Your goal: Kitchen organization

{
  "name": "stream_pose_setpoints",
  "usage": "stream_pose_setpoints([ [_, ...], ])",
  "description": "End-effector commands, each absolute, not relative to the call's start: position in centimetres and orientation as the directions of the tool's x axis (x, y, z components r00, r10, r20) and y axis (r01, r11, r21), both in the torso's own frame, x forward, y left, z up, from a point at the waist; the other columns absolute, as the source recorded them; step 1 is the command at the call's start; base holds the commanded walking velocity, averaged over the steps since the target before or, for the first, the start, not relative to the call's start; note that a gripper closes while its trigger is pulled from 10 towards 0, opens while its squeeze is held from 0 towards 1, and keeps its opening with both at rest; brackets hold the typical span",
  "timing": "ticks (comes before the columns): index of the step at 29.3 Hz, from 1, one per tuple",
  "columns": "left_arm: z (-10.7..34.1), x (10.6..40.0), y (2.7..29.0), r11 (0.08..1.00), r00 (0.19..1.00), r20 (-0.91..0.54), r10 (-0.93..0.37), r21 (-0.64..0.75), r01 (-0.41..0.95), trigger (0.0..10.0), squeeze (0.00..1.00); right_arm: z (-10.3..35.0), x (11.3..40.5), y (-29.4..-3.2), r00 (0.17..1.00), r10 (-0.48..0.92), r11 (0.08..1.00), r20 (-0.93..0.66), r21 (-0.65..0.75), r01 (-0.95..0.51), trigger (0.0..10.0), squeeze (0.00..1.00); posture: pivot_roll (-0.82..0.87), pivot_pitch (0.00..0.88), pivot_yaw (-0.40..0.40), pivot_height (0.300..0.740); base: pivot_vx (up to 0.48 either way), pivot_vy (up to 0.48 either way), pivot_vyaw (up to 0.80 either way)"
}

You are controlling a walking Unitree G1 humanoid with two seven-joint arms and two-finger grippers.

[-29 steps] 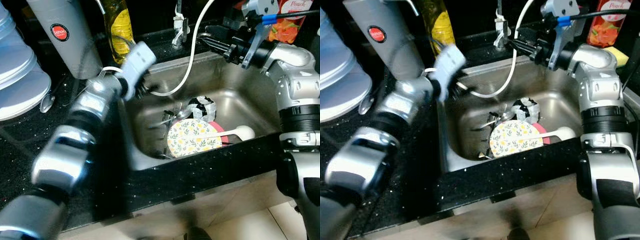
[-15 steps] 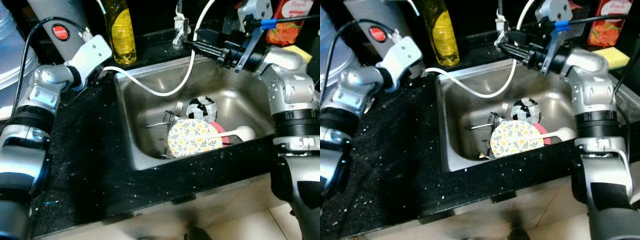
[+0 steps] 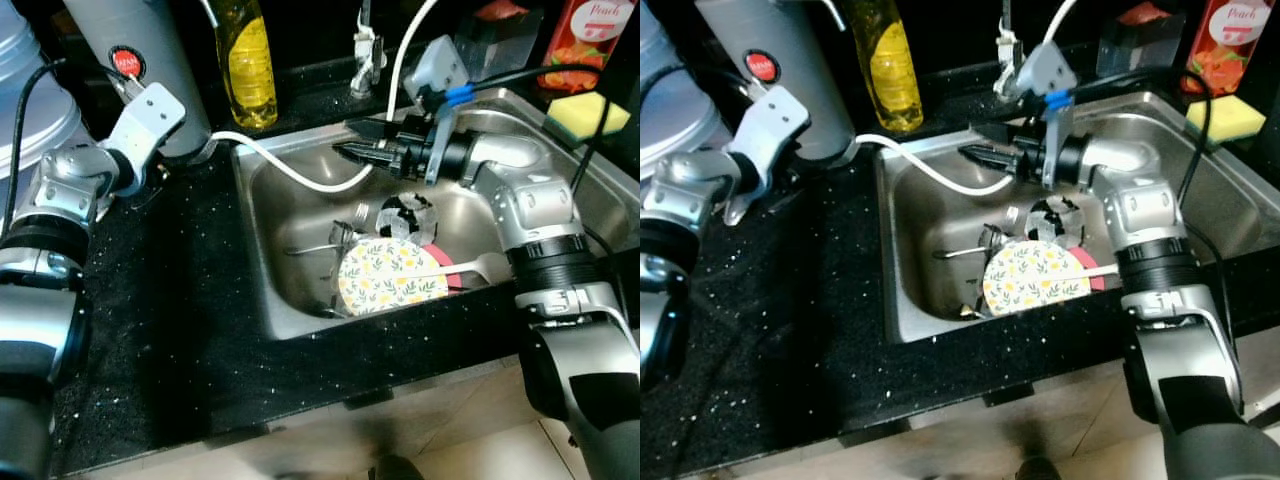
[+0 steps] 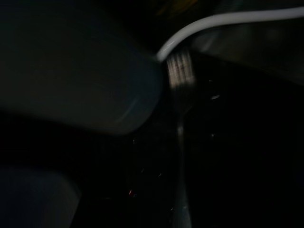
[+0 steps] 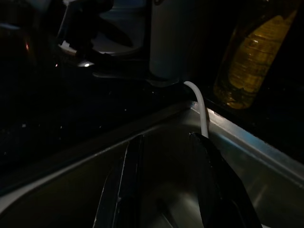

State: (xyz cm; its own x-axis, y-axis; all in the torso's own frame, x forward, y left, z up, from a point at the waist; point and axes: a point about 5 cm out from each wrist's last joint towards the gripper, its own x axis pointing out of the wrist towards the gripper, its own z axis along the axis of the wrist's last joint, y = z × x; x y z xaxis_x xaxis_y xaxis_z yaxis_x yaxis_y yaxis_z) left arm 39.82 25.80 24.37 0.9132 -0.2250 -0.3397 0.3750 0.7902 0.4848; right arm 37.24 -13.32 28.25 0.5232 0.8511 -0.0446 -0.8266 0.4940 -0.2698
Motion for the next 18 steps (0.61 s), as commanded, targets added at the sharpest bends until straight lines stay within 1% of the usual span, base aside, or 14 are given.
stream_pose_setpoints([
  [1, 24.3, 39.6, 27.0, 0.839, 0.924, -0.345, -0.167, 0.442, 0.317, 10.0, 1.00, 29.5, 37.4, -12.7, 0.519, 0.855, 0.500, -0.004, -0.259, -0.826, 10.0, 0.00, -0.11, 0.060, 0.088, 0.740, 0.000, 0.000, 0.00],
  [4, 23.6, 39.7, 26.8, 0.826, 0.912, -0.386, -0.139, 0.463, 0.322, 10.0, 1.00, 30.5, 37.5, -12.7, 0.526, 0.850, 0.516, 0.037, -0.265, -0.815, 10.0, 0.00, -0.12, 0.068, 0.096, 0.740, 0.000, 0.000, 0.00],
  [9, 23.3, 39.7, 26.9, 0.819, 0.908, -0.403, -0.117, 0.478, 0.317, 10.0, 1.00, 30.8, 37.5, -12.6, 0.523, 0.851, 0.515, 0.045, -0.266, -0.815, 10.0, 0.00, -0.12, 0.072, 0.101, 0.740, 0.000, 0.000, 0.00],
  [11, 23.2, 39.7, 26.9, 0.836, 0.909, -0.401, -0.117, 0.454, 0.308, 10.0, 1.00, 31.1, 37.6, -12.5, 0.522, 0.851, 0.515, 0.049, -0.269, -0.814, 10.0, 0.00, -0.13, 0.079, 0.106, 0.740, 0.000, 0.000, 0.00],
  [13, 23.2, 39.7, 26.9, 0.869, 0.909, -0.397, -0.130, 0.396, 0.297, 10.0, 1.00, 31.6, 37.6, -12.4, 0.520, 0.852, 0.515, 0.061, -0.274, -0.812, 10.0, 0.00, -0.13, 0.088, 0.108, 0.740, 0.000, 0.000, 0.00],
  [17, 23.2, 39.7, 26.8, 0.883, 0.906, -0.399, -0.138, 0.364, 0.295, 10.0, 1.00, 31.8, 37.6, -12.3, 0.518, 0.852, 0.516, 0.070, -0.273, -0.812, 10.0, 0.00, -0.12, 0.096, 0.110, 0.740, 0.000, 0.000, 0.00],
  [18, 23.2, 39.7, 26.8, 0.890, 0.907, -0.399, -0.138, 0.352, 0.290, 10.0, 0.00, 31.8, 37.6, -12.2, 0.518, 0.852, 0.517, 0.073, -0.272, -0.812, 10.0, 0.00, -0.13, 0.099, 0.112, 0.740, 0.000, 0.000, 0.00],
])
